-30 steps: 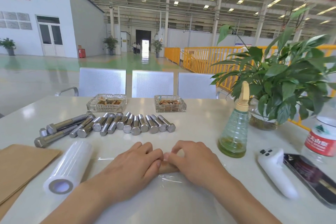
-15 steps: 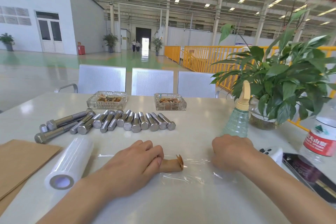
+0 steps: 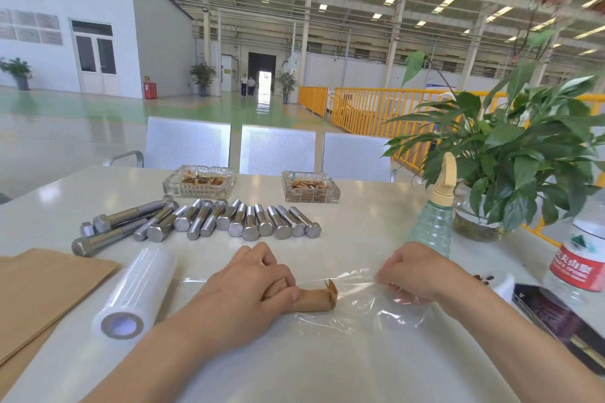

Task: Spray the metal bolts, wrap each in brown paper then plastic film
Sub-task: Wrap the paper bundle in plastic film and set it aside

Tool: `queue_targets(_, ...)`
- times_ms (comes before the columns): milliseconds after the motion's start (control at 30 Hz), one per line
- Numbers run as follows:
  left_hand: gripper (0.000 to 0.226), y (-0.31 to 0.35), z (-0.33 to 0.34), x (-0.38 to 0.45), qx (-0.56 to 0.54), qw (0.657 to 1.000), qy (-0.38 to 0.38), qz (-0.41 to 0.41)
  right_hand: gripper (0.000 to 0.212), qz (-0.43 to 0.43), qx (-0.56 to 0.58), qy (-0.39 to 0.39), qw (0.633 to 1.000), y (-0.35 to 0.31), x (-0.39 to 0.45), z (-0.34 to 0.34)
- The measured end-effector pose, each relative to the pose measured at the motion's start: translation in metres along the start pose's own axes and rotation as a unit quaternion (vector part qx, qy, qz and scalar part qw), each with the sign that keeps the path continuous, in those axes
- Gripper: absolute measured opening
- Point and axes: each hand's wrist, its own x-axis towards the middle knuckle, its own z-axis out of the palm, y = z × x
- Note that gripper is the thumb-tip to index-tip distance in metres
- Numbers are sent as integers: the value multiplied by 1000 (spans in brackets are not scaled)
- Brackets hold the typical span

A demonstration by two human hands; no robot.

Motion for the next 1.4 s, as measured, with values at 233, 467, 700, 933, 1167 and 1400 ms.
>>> queue_targets(233,61,9,-6,-3,85,995,-41,-39,22,-72,282,7,957,-11,-15,0)
queue_targets(467,34,7,-16,1,-222,968,-7,-120,27,-108,341,-5,934,-36,-27,9)
queue_targets(700,21,0,-30,-3,-184,974,-5,-128,35,-119,359,16,925,-40,-26,11)
queue_targets(933,9,1,-25,-3,-167,975,32,-142,39,-154,334,17,930,-53,-31,9)
queue_targets(1167,11,0,-26,-2,-177,967,32,-178,48,-186,155,12,970,-96,-36,54)
queue_targets(1400,3,1,-26,-3,-229,951,17,-207,54,-145,62,2,988,-110,-40,95)
